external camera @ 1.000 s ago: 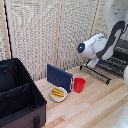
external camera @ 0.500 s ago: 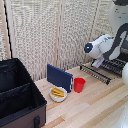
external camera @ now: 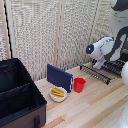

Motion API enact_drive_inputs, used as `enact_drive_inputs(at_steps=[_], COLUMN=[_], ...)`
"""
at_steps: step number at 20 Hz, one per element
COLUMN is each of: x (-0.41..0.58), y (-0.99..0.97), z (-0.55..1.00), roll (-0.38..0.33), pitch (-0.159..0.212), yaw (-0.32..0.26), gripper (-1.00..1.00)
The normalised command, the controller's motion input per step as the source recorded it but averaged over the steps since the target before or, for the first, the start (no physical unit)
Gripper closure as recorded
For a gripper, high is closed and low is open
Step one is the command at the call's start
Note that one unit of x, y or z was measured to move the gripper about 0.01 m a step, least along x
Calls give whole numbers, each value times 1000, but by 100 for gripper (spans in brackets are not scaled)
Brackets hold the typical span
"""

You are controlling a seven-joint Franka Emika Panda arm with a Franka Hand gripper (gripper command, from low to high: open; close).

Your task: With care, position your gripper close to the oven tray handle. Make sure to grip the handle tightly. Delicately and attentively pull the tray out from the oven.

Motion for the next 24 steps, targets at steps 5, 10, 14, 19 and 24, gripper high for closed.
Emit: enact_drive_inputs(at_steps=[5,10,14,19,24], x=[3,144,212,246,228], y=[-139,-158,40,590,886], z=[12,17,42,119,134], roll=[-11,52,72,-7,-60], pitch=[4,72,99,81,61], yaw=[43,61,40,21,1], gripper=[-100,100,100,100,100])
